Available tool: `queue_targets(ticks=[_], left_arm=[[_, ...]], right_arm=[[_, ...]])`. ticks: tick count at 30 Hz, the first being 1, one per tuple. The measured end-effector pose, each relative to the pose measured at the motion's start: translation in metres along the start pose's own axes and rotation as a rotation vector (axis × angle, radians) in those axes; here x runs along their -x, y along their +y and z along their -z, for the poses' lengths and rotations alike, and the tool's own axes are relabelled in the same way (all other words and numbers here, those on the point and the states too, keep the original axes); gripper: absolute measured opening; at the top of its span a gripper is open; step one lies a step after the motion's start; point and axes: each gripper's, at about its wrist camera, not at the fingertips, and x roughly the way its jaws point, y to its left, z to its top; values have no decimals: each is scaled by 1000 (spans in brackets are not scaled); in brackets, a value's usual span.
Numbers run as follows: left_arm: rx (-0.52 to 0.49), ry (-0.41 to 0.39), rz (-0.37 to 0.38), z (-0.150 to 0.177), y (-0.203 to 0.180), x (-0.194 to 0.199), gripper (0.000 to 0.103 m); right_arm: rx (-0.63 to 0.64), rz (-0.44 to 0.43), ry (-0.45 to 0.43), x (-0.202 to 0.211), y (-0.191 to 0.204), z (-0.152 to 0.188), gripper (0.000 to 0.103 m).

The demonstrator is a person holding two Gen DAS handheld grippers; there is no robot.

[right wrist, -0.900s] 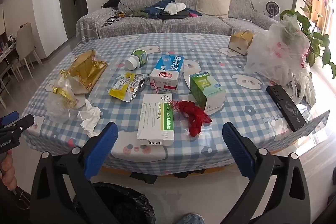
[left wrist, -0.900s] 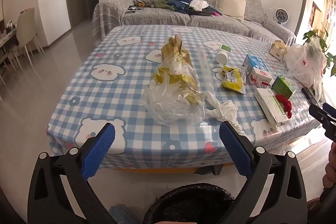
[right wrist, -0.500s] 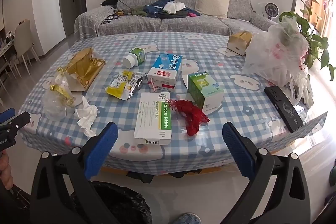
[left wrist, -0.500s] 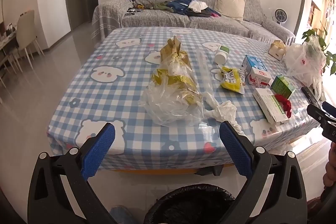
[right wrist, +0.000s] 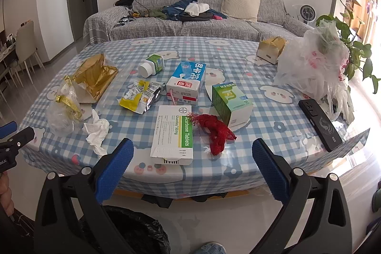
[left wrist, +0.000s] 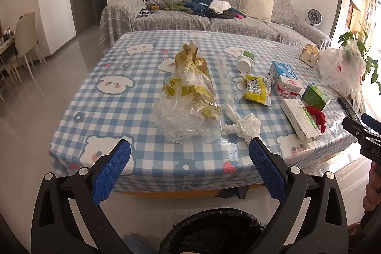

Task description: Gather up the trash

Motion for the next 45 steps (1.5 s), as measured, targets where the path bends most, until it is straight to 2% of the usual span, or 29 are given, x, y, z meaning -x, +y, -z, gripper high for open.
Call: queue_targets(ticks=[45], left_arm=[[0, -7, -20, -1, 1, 0, 97]], right_arm=[[-19, 15, -2, -1, -7, -3, 96]])
